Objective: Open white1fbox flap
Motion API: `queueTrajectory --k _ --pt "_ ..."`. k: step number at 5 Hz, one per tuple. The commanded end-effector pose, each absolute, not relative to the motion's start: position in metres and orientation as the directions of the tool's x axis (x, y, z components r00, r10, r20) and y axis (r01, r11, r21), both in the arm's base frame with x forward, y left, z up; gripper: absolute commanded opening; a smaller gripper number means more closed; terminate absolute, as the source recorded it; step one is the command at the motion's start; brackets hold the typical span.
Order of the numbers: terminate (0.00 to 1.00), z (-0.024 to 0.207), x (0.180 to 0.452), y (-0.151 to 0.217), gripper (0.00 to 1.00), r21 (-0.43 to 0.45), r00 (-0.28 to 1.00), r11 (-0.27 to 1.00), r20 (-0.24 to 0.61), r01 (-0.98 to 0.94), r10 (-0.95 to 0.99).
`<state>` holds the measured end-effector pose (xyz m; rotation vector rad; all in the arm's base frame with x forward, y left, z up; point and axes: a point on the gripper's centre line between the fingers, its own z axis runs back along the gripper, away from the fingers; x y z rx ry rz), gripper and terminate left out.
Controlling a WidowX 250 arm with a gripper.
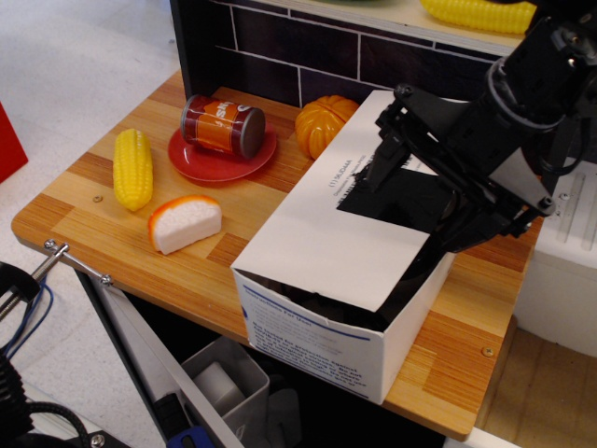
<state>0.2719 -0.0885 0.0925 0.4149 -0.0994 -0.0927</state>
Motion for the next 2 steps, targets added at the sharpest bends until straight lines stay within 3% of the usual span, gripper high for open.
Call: queueTrajectory --k 1,2 --pt "0.0 0.1106 0.2828 -0.0823 1.0 0.435 0.987 0.898 0.099 0.07 -0.125" --pt "0.0 0.1205 0.2808 -0.0771 1.0 0.455 0.988 0.886 0.082 0.082 -0.133"
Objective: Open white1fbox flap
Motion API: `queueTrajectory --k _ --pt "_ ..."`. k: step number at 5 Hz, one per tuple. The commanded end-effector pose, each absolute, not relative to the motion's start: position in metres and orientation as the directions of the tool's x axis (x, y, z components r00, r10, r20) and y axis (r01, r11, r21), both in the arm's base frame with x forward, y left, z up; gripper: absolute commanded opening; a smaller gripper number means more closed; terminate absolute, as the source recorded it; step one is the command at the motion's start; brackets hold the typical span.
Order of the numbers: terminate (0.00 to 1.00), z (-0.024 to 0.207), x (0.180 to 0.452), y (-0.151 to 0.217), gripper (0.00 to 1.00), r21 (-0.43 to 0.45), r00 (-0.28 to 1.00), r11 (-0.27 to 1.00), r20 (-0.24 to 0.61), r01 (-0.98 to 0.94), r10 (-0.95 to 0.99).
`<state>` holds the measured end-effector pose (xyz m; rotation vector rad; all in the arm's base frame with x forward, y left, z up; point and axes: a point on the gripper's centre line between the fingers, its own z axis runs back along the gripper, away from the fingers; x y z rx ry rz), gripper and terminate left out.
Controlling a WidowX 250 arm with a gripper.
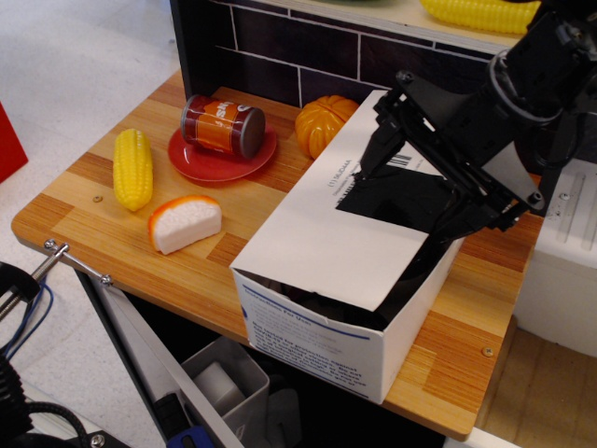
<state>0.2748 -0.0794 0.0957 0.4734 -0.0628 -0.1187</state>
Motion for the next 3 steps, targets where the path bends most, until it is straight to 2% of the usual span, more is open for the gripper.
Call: queueTrajectory --k 1,3 --pt "0.0 0.141 0.287 -0.082 1.0 0.492 0.986 0.864 0.056 0.108 -0.155" --pt "0.0 0.167 0.287 -0.059 1.0 0.536 0.978 0.828 0.022 0.163 -0.207"
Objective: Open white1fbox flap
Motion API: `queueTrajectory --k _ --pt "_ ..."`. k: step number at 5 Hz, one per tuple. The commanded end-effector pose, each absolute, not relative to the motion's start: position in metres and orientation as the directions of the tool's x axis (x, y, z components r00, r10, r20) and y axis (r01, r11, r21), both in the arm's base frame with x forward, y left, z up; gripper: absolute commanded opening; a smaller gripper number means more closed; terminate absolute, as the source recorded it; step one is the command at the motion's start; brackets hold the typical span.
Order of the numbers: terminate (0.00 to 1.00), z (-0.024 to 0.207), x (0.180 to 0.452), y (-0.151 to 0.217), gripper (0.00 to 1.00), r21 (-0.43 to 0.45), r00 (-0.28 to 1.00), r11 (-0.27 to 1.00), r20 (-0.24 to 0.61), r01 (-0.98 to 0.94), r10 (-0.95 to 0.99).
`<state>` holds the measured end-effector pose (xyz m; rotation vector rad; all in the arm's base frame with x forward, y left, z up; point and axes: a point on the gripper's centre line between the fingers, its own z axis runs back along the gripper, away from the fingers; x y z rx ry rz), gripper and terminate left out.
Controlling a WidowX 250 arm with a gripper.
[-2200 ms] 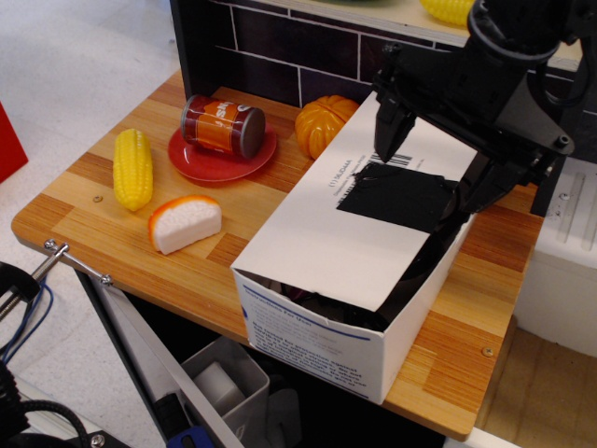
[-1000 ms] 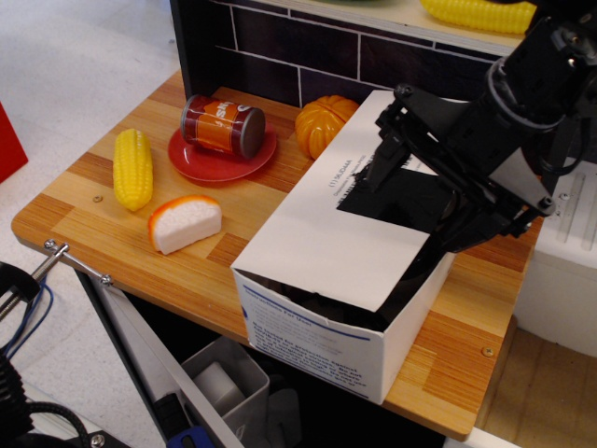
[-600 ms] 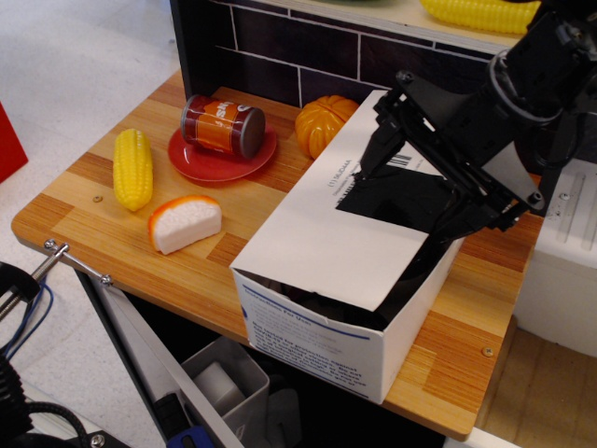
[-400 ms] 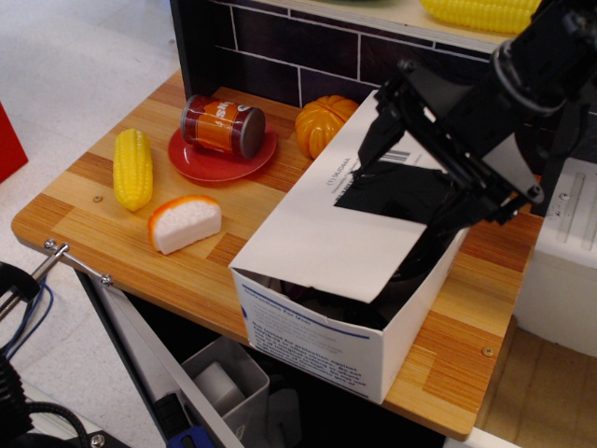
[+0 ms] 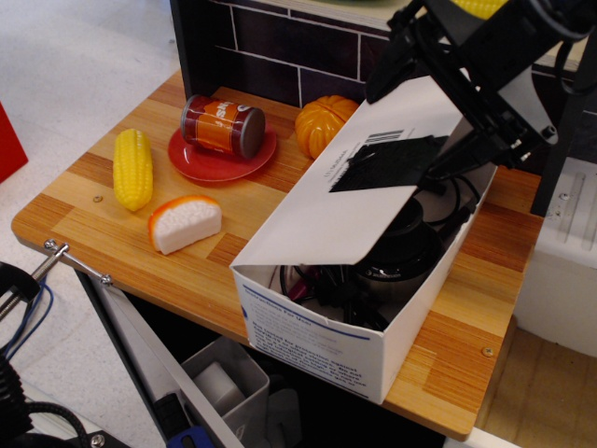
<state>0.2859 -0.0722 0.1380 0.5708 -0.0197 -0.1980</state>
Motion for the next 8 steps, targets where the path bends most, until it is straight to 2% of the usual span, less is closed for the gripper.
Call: queueTrajectory --k 1,5,7,8 --pt "0.0 0.17 0.281 -0.038 1.0 0.555 0.97 0.809 0.012 0.194 -0.241" --pt "0.0 0.176 0.285 0.025 1.0 0.57 0.935 0.767 -0.007 0.296 -0.355" --pt "0.0 0.166 0.277 0.059 1.0 0.55 0.935 0.787 0.031 0.278 -0.352" --pt "0.0 0.157 0.273 0.071 1.0 0.488 0.949 0.838 0.057 0.245 -0.31"
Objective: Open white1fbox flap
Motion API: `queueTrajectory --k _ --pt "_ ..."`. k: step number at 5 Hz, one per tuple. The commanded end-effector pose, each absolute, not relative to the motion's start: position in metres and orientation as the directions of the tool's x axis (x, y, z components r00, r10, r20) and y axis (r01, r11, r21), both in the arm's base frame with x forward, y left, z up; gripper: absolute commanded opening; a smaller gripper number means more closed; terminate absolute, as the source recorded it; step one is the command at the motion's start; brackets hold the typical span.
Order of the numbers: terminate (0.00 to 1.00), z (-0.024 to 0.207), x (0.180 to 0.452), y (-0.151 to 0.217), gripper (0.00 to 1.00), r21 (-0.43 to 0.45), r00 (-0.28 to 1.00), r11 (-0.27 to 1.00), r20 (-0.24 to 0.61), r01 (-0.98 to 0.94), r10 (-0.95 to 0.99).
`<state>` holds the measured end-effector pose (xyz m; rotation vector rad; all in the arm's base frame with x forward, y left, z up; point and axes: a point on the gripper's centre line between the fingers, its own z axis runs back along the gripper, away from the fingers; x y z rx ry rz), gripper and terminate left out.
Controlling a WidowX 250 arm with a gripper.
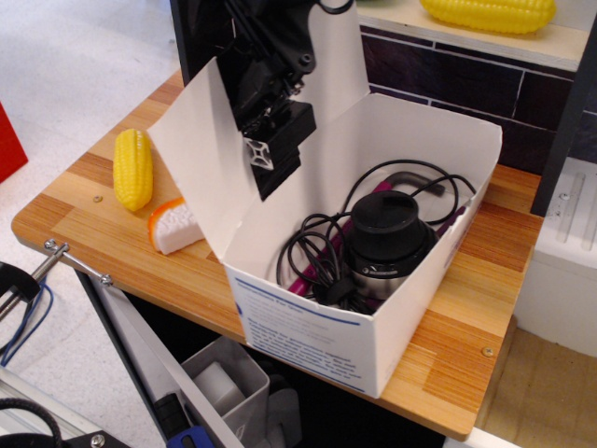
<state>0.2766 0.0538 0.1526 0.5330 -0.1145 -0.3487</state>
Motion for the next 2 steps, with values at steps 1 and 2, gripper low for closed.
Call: queueTrajectory --k 1,2 --pt "0.0 0.1504 0.2728 0.0767 1.0 0.428 0.959 0.876 0.065 0.224 -0.277" --pt "0.0 0.1547 0.2746 0.0741 1.0 0.411 0.966 0.888 0.063 0.204 -0.251"
